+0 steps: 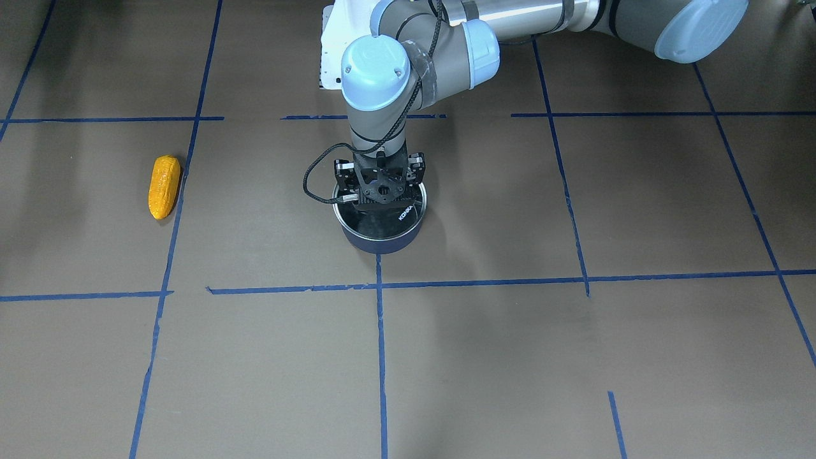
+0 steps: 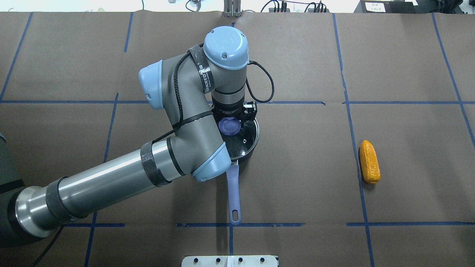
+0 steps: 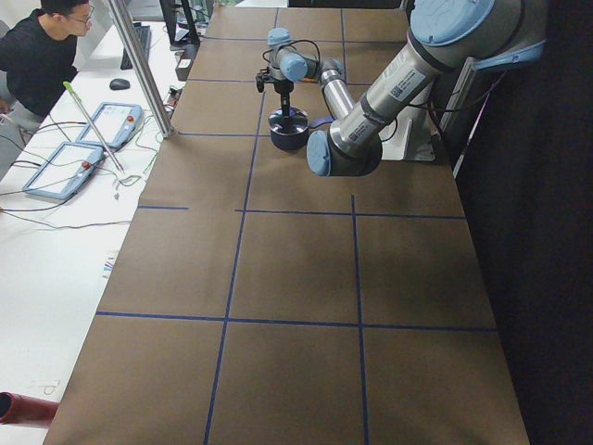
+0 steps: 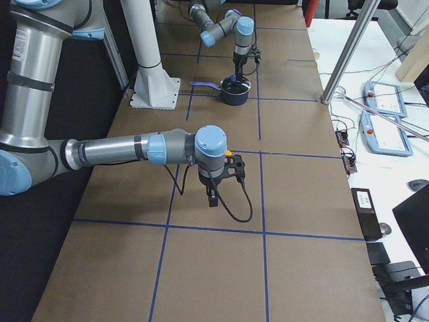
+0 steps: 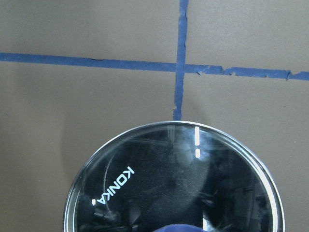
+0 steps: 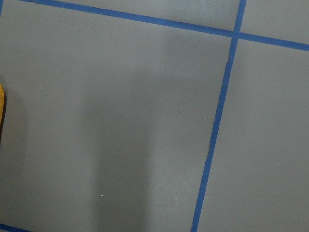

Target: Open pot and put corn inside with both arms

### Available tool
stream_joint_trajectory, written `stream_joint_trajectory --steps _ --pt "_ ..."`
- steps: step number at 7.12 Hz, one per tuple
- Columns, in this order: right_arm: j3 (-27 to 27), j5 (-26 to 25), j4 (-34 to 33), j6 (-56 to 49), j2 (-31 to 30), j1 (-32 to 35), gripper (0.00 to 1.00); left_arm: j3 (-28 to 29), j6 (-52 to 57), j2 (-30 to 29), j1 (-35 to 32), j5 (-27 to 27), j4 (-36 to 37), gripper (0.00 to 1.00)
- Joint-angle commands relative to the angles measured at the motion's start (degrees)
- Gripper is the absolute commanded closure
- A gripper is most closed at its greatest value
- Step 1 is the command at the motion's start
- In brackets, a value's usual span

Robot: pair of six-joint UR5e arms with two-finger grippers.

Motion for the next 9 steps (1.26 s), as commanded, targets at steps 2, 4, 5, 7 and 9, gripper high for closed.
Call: stream_joint_trajectory --steps 2,4,5,7,9 --pt "0.0 0.0 0.0 0.1 0.0 -0.1 0.00 -0.8 -0.4 -0.3 0.0 0.0 0.3 0.94" --pt "-0.1 0.0 0.0 0.1 0.0 -0.2 0.00 -7.6 -0.4 0.0 -1.1 0.1 2.7 0.97" --pt "-0.1 0.0 0.0 0.1 0.0 -0.4 0.00 -11.0 0.1 0.1 -2.1 0.5 6.1 0.97" --pt "-0.2 0.0 0.0 0.4 0.0 -1.3 0.00 -20.9 2.8 9.9 -4.0 0.4 7.8 0.97" --pt "-0.1 0.0 0.0 0.5 0.0 -1.5 0.00 -29.9 10.8 23.4 -5.1 0.0 6.3 0.96"
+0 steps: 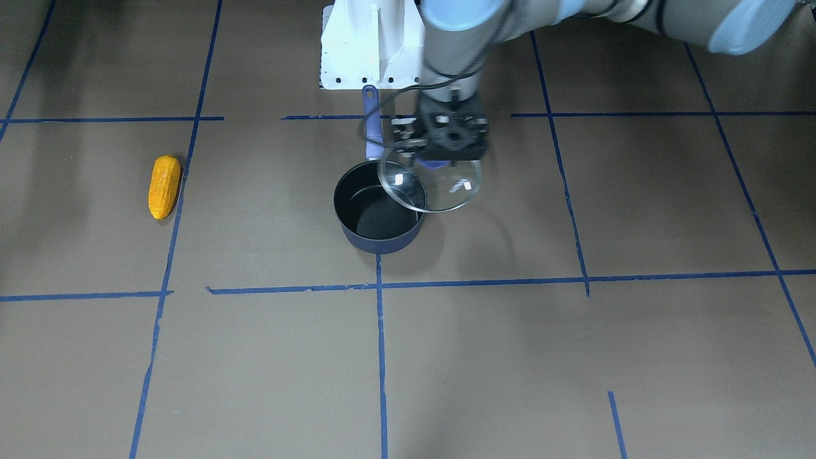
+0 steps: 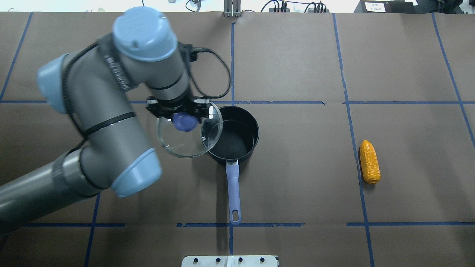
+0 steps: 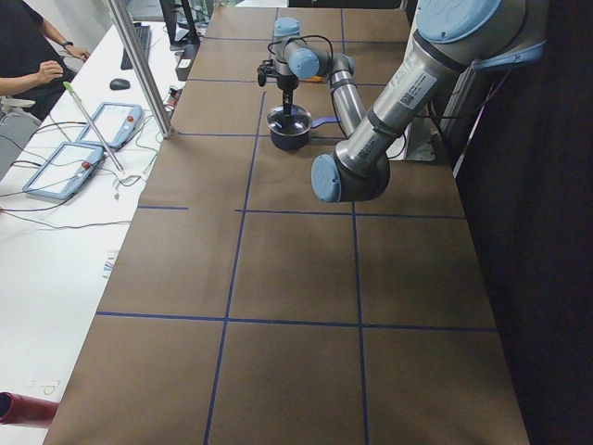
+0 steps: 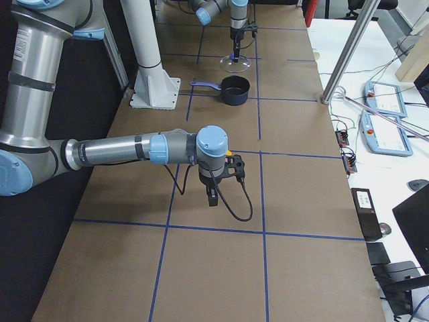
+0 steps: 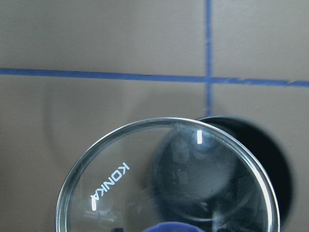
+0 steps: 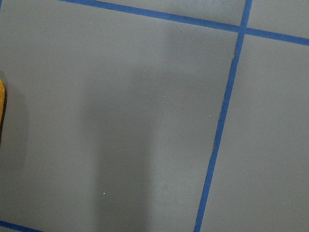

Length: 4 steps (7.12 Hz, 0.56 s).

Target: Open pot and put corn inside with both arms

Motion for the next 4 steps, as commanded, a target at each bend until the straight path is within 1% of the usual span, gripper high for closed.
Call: stream_joint_trajectory --steps 1,2,3,4 --pt "0.0 0.1 0.0 0.1 0.0 -0.2 0.00 -4.0 2.8 11.9 -0.4 -0.3 -4.4 0.96" --pt "0.0 0.5 0.0 0.0 0.0 -0.3 0.00 0.6 -2.8 12.7 0.4 -0.2 -9.9 0.96" --pt "0.0 1.0 0.0 0.0 0.0 -0.3 0.00 6.9 -7.0 12.8 1.3 -0.2 -20.0 0.96" --pt "-0.1 1.1 0.0 0.0 0.0 -0.3 0.00 8.7 -6.9 13.2 1.4 -0.1 -23.2 0.96"
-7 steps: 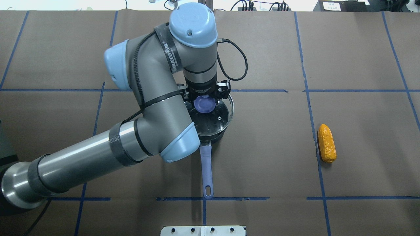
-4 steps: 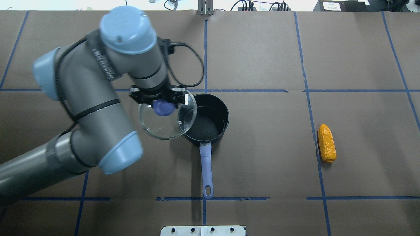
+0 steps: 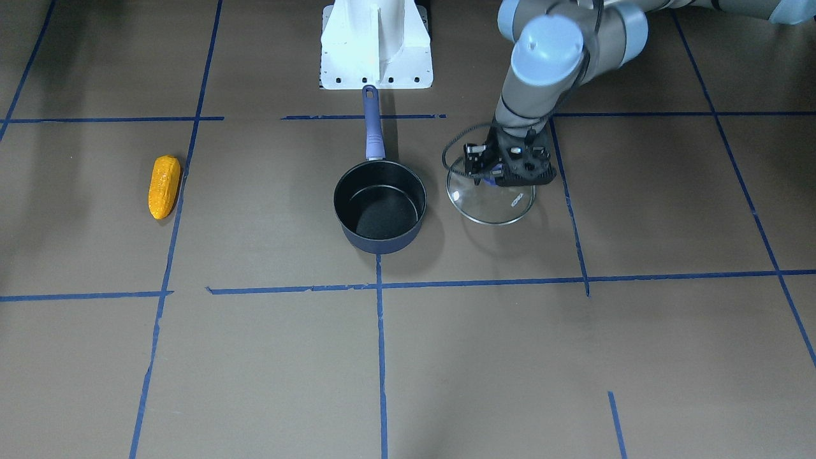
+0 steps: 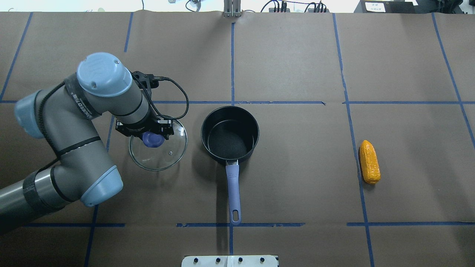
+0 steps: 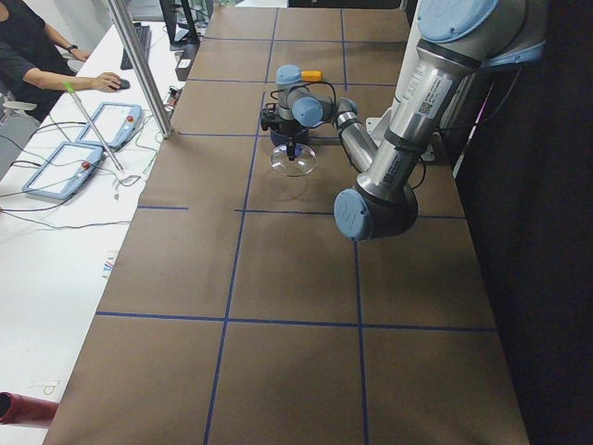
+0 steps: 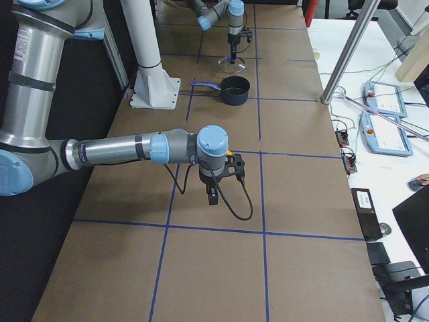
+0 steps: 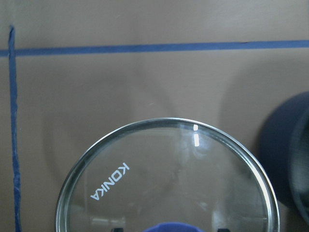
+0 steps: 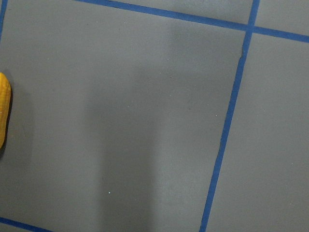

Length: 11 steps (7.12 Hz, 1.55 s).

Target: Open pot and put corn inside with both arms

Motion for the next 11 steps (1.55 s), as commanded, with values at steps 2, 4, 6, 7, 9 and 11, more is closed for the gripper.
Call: stream_joint_trajectory --steps 2,4,6,7,9,11 --pt "-0.2 0.2 0.0 0.0 0.0 -0.2 0.00 2.7 -1.6 1.6 0.3 0.1 -3.6 0.96" --pt "-0.2 0.2 -0.1 0.0 0.0 -0.6 0.00 2.7 -1.8 1.7 0.4 0.1 -1.7 0.83" --pt "-0.3 0.3 -0.1 0.1 0.0 -1.4 0.00 2.8 -1.5 1.6 0.5 -0.2 0.6 0.51" --pt "-0.3 0.3 -0.1 0.5 0.1 -2.8 0.00 2.7 -1.4 1.5 0.5 -0.3 0.6 0.14" --pt "-0.3 1.0 0.0 6.9 2.1 -5.8 0.00 0.0 -1.4 1.6 -0.1 -0.3 0.7 0.00" --pt "-0.2 0.1 14.0 27.5 2.7 -13.8 0.01 -6.5 -1.2 3.6 -1.7 -0.2 4.7 0.00"
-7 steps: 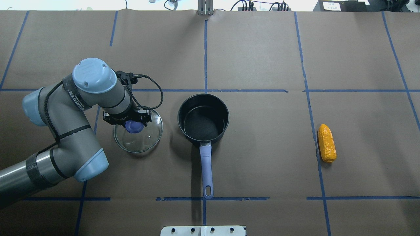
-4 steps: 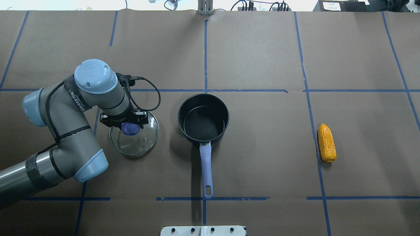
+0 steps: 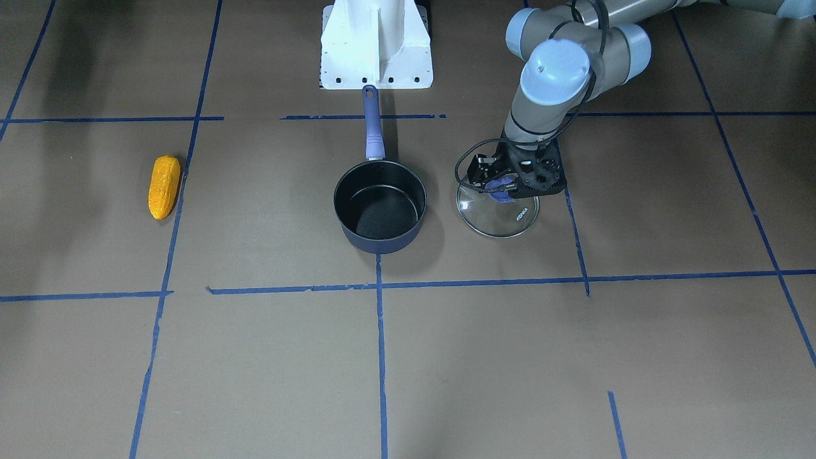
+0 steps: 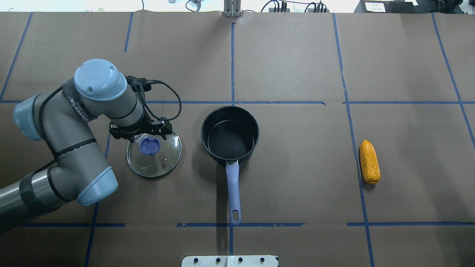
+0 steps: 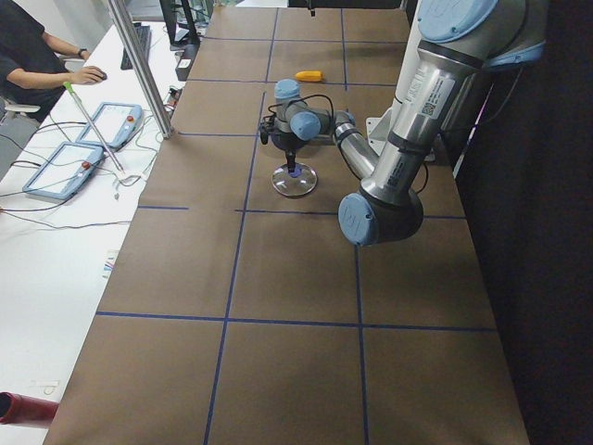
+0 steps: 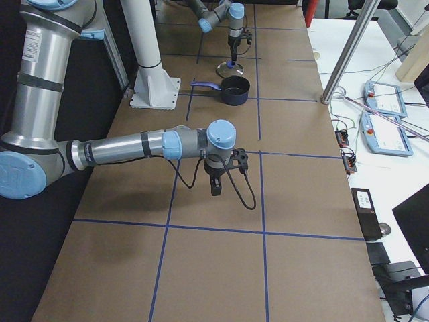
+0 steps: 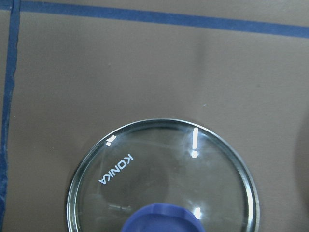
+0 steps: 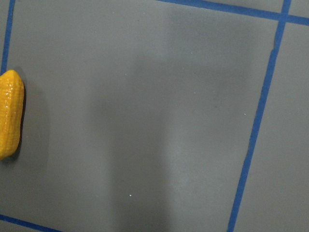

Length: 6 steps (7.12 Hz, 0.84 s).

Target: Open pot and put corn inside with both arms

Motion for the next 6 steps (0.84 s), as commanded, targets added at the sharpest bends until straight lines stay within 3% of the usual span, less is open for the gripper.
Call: stream_joint_trajectory --steps 1,2,3,5,6 --pt "0.2 -7.5 21.0 31.7 0.9 -13.4 0.01 -6.8 0.6 4.3 -1.0 0.0 2.5 0.00" --pt "0.2 -13.7 26.0 46.2 1.9 -21.7 0.01 -8.6 0.6 6.8 -1.3 0.0 2.5 0.00" --pt "-0.2 -16.6 25.9 54.8 5.3 -26.3 0.01 -10.9 1.5 9.9 -1.9 0.1 2.5 0.00" --pt "-2.4 -22.8 26.6 59.6 6.8 -34.3 0.01 -13.7 4.4 13.7 -2.7 0.2 2.6 0.00" --pt "-4.3 -22.8 26.5 60.8 9.9 -35.2 0.01 -13.7 4.4 13.6 -2.7 0.3 2.7 0.00"
